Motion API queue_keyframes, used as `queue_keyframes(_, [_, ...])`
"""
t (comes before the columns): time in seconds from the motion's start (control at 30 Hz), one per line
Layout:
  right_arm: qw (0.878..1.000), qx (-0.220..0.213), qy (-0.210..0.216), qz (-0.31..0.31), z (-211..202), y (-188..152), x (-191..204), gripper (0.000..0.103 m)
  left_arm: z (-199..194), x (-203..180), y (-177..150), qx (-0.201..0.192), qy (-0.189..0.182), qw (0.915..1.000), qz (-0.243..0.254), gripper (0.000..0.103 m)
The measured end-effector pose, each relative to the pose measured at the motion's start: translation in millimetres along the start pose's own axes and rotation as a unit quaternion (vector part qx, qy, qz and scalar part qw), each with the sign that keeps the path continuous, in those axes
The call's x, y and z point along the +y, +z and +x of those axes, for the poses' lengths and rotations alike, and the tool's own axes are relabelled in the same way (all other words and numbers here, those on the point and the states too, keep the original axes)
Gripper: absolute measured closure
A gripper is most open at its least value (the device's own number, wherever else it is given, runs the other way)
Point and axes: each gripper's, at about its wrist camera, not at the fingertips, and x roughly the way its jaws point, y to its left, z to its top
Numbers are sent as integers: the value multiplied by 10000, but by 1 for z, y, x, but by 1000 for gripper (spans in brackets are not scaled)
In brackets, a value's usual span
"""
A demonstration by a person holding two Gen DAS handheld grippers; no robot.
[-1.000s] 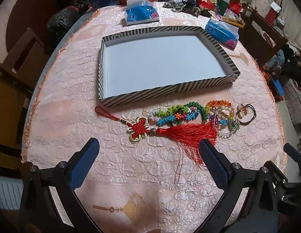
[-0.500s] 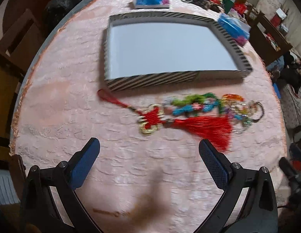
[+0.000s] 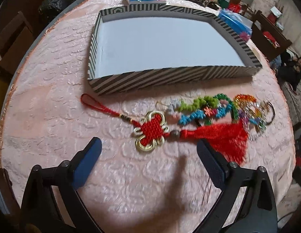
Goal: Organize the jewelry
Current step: 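Move the left tool toward the red Chinese-knot tassel and open it, then grasp the red knot tassel with the left tool and lift it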
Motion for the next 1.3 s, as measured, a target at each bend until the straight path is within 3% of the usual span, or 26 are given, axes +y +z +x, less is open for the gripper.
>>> queue_keyframes(0.07, [10000, 16, -41, 64, 0, -1, -4, 4, 5, 1, 3, 25, -53, 9999, -132, 12])
queue_keyframes(0.23, [9996, 137, -99, 216, 2, -6, -15, 4, 11, -4, 9, 42, -186, 9994, -286, 12])
queue_keyframes(0.5, [9994, 204, -80, 275, 5, -7, -20, 4, 17, -27, 2, -72, 256, 9992, 292, 9])
queue_keyframes(0.53, [9994, 216, -66, 276, 6, -7, -20, 4, 15, -28, -1, -147, 222, 9991, 323, 19])
queue_keyframes(0.6, [9994, 227, -38, 268, 8, -7, -18, 4, 8, -25, -2, -248, 163, 9990, 331, 52])
queue_keyframes(0.63, [9994, 228, -22, 264, 8, -8, -18, 4, 6, -22, -1, -238, 84, 9992, 316, 75])
queue_keyframes(0.7, [9994, 244, 14, 256, 11, -7, -16, 4, 1, -13, -1, -258, -182, 9992, 239, 86])
queue_keyframes(1.0, [9997, 137, 169, 147, 16, 5, -7, 4, -45, 4, -19, -625, -818, 9944, 232, 86])
queue_keyframes(1.23, [9987, -132, 360, 343, 26, 22, -35, 4, -71, -8, -20, -839, -687, 9935, 356, 86])
queue_keyframes(1.3, [9988, -223, 379, 203, 32, 26, -43, 12, -70, -8, -21, -787, -632, 9943, 337, 86])
